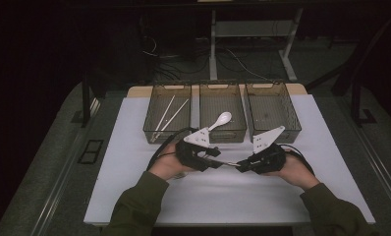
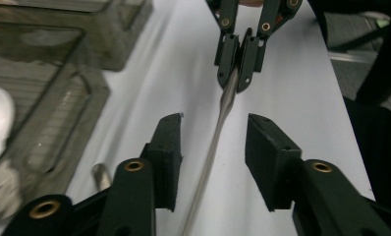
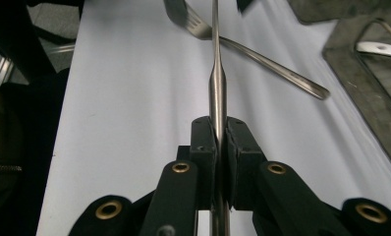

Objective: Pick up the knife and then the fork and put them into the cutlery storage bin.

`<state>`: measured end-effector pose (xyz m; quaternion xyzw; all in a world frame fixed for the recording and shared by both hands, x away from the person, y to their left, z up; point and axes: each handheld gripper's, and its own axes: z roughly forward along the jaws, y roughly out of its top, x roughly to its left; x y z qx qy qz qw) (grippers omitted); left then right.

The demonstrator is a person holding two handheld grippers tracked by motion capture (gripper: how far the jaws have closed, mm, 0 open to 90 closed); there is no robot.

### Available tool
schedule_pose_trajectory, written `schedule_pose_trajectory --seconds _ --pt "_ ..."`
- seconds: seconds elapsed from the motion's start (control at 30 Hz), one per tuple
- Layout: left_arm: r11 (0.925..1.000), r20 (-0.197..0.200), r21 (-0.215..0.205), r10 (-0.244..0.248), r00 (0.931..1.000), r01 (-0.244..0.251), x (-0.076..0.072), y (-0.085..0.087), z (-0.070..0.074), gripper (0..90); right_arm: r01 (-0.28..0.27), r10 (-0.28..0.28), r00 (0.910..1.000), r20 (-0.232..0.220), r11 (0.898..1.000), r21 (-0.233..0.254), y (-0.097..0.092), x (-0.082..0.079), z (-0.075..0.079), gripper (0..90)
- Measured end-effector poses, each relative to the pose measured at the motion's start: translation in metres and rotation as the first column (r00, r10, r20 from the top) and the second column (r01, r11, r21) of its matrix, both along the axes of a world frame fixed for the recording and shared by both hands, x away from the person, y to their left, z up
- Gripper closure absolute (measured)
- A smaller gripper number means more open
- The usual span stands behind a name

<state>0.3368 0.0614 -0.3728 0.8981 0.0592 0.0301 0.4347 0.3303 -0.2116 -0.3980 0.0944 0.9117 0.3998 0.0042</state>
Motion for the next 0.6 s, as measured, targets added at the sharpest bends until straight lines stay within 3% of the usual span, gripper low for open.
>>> schedule_pose_trajectory --seconds 0.23,0.37,0.6 --pt "0.9913 -0.002 -0.082 0.103 0.9947 -0.103 -0.005 0.027 0.005 45.2 0.09 -0.09 0.9959 -0.002 0.996 -0.006 -0.017 0.004 0.005 83.1" --pt "0.9791 0.001 -0.101 0.177 0.9841 -0.176 -0.005 0.045 0.005 40.0 0.114 -0.114 0.9935 -0.01 0.994 0.0 -0.026 0.004 0.007 83.1" --pt "0.9652 -0.02 -0.106 0.238 0.971 -0.239 -0.013 0.066 0.001 34.4 0.201 -0.2 0.9796 -0.018 0.979 0.019 -0.044 0.009 0.014 83.1"
